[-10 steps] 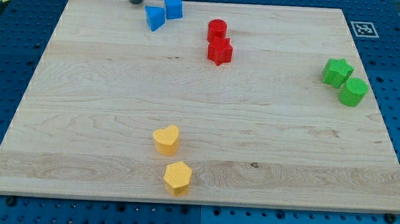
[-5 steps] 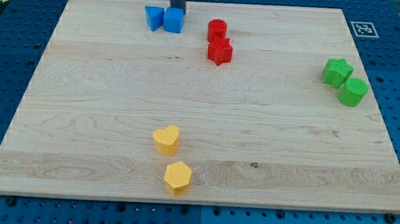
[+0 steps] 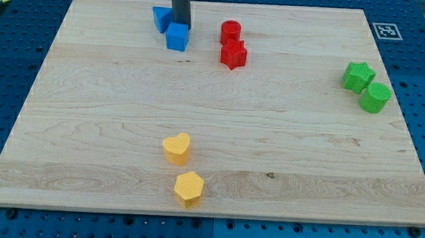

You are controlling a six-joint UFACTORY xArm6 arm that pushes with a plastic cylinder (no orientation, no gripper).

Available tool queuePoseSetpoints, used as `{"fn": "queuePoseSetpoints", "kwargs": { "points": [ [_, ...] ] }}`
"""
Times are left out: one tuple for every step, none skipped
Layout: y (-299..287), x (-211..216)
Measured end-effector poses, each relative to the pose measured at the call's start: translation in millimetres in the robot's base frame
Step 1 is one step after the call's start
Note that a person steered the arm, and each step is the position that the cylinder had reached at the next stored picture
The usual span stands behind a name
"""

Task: Move the blue cube left to the yellow blocks

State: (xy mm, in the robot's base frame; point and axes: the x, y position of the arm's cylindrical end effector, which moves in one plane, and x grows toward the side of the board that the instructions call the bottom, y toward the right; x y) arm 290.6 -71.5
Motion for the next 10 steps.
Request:
{"fn": "queuePoseSetpoints", "kwargs": {
  "points": [
    [0.0,40.0],
    [0.0,78.5],
    [-0.1,110.4],
    [-0.1,107.8],
    [-14.7,117.5],
    [-37.5,155.3],
    [-41.1,183.2],
    [-30.4,159.1],
    [-33.6,130.8],
    [-60.1,132.2]
  ]
}}
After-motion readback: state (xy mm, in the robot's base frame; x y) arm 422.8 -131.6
